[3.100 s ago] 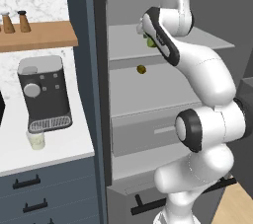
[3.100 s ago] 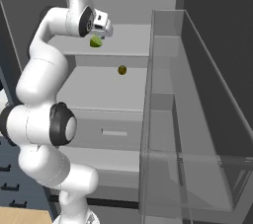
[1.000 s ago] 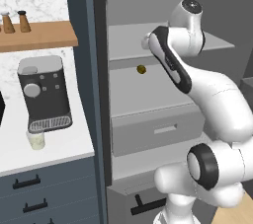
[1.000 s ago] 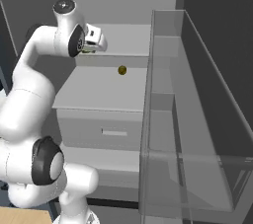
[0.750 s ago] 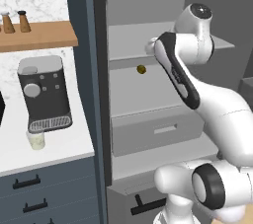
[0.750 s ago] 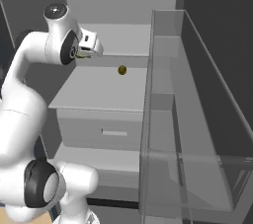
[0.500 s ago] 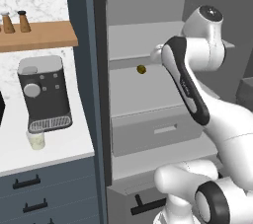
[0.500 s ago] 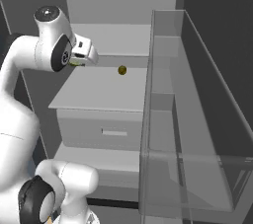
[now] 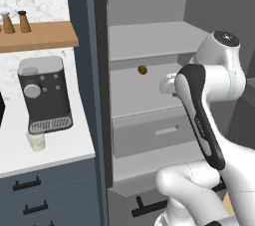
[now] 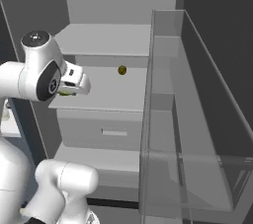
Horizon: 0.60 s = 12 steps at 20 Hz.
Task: Grab a lemon wedge from the fridge and one ice cube from the ice bowl, and put them in the glass of lemonade.
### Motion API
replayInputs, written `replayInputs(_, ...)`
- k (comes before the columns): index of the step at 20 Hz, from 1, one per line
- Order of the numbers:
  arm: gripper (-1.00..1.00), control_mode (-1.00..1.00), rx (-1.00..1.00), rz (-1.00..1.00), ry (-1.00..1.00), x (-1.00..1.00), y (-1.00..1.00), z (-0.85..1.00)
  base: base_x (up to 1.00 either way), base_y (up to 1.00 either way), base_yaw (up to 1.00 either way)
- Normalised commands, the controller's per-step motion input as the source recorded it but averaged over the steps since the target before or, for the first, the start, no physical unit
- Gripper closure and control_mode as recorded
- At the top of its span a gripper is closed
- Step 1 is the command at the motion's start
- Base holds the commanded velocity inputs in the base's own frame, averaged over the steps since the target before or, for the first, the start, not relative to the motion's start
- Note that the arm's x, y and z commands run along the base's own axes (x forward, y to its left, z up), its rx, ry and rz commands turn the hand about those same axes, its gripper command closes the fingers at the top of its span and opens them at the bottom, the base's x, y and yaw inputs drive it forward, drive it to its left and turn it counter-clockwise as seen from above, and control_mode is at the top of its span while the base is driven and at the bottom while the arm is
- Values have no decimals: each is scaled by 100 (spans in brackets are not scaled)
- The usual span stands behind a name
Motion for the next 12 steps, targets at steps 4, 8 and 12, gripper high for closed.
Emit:
replayInputs(4, 100, -100, 0, 0, 11, -14, 0, -40, 0, 0, 0)
replayInputs(8, 100, -100, 0, 0, 14, -9, 0, -25, 0, 0, 0)
replayInputs(12, 100, -100, 0, 0, 5, -10, 0, -12, 0, 0, 0)
